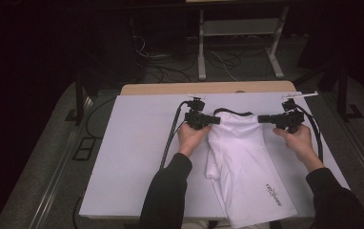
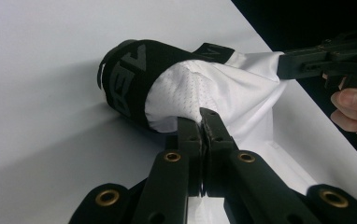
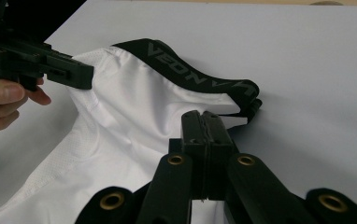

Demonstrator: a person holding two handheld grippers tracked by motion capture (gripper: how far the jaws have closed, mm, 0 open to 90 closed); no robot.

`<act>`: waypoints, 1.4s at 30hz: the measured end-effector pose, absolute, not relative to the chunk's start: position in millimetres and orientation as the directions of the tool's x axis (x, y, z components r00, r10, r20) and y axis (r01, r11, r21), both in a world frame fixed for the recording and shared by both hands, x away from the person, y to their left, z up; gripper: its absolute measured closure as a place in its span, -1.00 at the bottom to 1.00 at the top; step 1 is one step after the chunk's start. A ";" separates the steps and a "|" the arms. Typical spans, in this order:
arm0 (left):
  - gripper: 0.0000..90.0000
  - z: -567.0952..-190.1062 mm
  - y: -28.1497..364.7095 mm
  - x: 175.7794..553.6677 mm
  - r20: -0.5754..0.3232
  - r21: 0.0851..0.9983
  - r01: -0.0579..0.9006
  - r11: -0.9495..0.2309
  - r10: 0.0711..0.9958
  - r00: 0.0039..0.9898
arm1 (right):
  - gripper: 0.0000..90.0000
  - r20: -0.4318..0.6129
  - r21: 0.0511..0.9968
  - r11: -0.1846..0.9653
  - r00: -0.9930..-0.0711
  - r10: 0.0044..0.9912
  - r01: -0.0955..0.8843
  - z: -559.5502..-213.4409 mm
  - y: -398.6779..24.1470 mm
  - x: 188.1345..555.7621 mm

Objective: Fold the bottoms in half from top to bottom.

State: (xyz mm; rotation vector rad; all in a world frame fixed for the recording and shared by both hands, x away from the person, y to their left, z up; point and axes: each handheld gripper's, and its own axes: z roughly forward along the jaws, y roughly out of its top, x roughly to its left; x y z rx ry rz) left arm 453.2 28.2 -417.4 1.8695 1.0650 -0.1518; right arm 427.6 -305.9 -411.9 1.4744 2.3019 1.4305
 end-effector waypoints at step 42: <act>0.93 -394.7 29.7 403.9 -0.494 0.712 0.668 -0.217 0.522 0.696 | 0.96 0.357 0.770 0.148 -0.612 0.706 0.620 -399.2 -313.4 378.1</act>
